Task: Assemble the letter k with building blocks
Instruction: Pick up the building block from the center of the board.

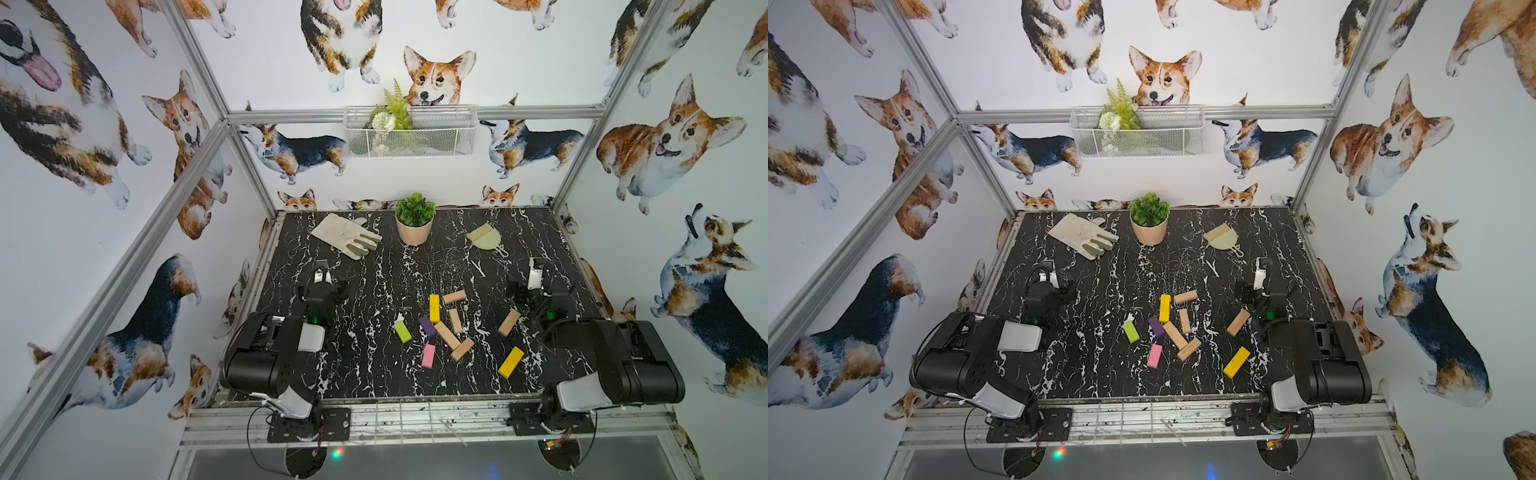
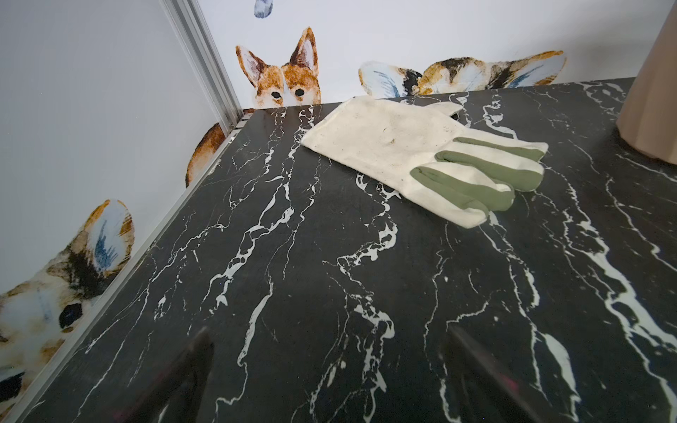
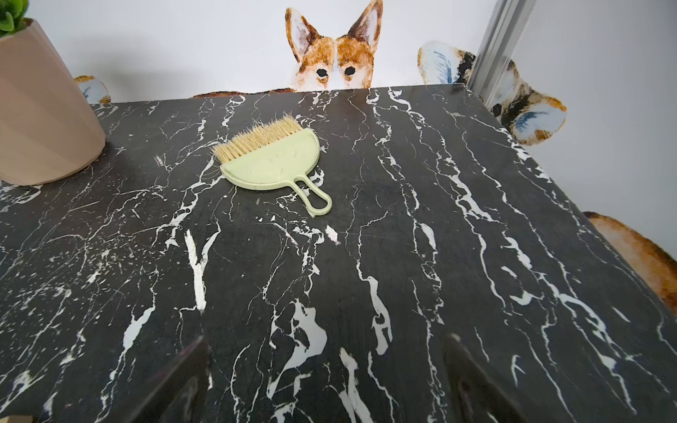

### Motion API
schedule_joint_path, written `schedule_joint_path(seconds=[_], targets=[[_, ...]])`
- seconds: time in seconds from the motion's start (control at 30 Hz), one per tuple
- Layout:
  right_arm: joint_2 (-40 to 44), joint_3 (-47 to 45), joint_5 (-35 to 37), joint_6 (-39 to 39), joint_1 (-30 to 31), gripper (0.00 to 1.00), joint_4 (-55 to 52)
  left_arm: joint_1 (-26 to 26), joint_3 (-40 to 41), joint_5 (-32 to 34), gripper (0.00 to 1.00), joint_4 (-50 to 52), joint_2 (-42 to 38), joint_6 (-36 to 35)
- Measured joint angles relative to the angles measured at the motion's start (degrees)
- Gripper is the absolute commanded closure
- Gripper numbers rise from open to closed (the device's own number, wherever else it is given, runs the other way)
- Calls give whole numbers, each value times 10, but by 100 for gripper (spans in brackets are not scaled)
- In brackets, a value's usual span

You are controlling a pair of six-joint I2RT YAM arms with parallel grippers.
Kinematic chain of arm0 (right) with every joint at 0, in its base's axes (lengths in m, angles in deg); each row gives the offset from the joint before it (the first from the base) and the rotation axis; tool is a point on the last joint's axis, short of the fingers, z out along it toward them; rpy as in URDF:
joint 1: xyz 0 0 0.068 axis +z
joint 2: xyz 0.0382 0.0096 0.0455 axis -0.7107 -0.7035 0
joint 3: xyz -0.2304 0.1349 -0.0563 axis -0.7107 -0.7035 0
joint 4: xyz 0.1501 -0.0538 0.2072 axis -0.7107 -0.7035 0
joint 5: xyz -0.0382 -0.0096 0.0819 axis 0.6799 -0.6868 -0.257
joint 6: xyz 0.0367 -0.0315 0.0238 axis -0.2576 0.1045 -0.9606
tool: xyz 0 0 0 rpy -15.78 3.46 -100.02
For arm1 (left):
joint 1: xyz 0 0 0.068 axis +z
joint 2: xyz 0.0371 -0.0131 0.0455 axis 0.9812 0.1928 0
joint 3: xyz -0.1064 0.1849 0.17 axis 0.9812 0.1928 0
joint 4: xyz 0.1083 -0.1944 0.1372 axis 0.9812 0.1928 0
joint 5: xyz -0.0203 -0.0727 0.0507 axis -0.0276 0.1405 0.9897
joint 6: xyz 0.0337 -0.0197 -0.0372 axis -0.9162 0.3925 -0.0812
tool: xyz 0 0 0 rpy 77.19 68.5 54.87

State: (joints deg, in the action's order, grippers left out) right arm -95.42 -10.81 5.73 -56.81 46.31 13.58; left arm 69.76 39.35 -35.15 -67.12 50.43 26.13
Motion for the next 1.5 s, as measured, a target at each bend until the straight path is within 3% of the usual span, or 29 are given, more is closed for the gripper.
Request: schedule_joint_path(seconds=[1.03, 1.33, 1.5], targets=[[0, 3, 5, -2, -4, 0, -4, 0, 0, 0, 0, 0, 0, 0], [-2, 11, -24, -13, -23, 0, -17, 20, -14, -24, 0, 22, -3, 9], [58, 48, -32, -14, -22, 1, -99, 17, -16, -40, 0, 56, -44, 6]])
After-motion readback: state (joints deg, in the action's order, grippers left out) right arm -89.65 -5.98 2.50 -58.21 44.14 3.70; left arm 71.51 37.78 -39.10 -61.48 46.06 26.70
